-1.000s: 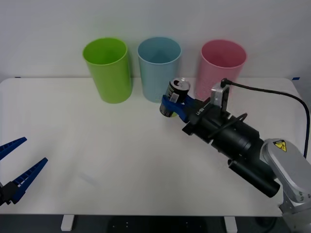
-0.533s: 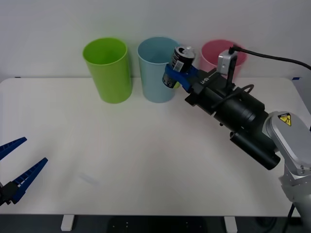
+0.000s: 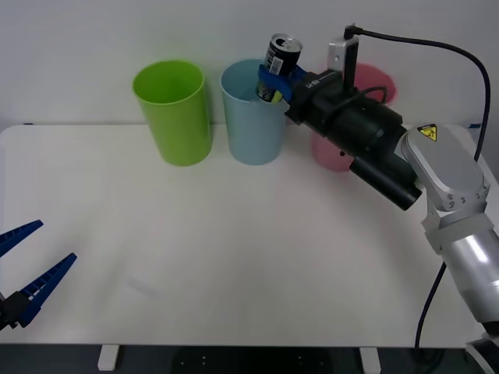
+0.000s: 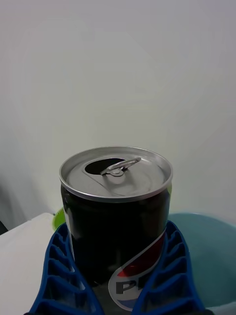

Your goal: Grasp the object on the table and drop it into the matching bin: aluminum can to the light blue bin, PET bottle to the pink bin.

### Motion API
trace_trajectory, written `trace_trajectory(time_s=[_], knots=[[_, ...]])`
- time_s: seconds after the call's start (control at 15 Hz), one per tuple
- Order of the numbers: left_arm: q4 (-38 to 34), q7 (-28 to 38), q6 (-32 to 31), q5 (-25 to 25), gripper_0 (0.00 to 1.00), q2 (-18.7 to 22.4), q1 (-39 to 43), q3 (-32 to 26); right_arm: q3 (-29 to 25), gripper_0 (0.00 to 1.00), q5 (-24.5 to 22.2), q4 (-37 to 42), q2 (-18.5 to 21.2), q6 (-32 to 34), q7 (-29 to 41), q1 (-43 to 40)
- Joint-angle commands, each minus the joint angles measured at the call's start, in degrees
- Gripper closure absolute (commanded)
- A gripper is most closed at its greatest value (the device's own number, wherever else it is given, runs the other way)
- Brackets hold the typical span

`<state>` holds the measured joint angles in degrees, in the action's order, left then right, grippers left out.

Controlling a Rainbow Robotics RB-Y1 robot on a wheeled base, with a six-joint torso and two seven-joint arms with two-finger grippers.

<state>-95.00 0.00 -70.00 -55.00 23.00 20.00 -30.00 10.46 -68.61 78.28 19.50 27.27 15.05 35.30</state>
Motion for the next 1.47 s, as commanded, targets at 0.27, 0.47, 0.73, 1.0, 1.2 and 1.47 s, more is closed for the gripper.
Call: trace_trajectory(time_s=[0.27, 0.47, 0.73, 1.0, 1.2, 1.47], knots=[[0.00, 0.00, 0.00, 0.00, 0.00, 0.00, 0.00, 0.00, 0.00, 1.00, -1.17, -14.03, -3.50, -3.98, -3.18, 10.23], [0.00, 0.00, 0.00, 0.00, 0.00, 0.00, 0.00, 0.00, 0.00, 1.00, -1.53, -21.15, -5.61, -7.05, -4.68, 14.97], [0.00, 0.00, 0.00, 0.00, 0.00, 0.00, 0.00, 0.00, 0.00, 1.00, -1.70, -29.15, -8.43, -12.50, -6.17, 20.60], [0.00, 0.00, 0.00, 0.00, 0.00, 0.00, 0.00, 0.00, 0.18, 1.00, -2.05, -30.11, -10.36, -16.28, -6.96, 21.48], [0.00, 0.00, 0.00, 0.00, 0.00, 0.00, 0.00, 0.00, 0.44, 0.89, -2.14, -30.20, -10.36, -16.19, -7.58, 21.39], [0.00, 0.00, 0.00, 0.00, 0.00, 0.00, 0.00, 0.00, 0.35, 0.00, -2.14, -30.11, -10.36, -16.19, -8.89, 21.39]])
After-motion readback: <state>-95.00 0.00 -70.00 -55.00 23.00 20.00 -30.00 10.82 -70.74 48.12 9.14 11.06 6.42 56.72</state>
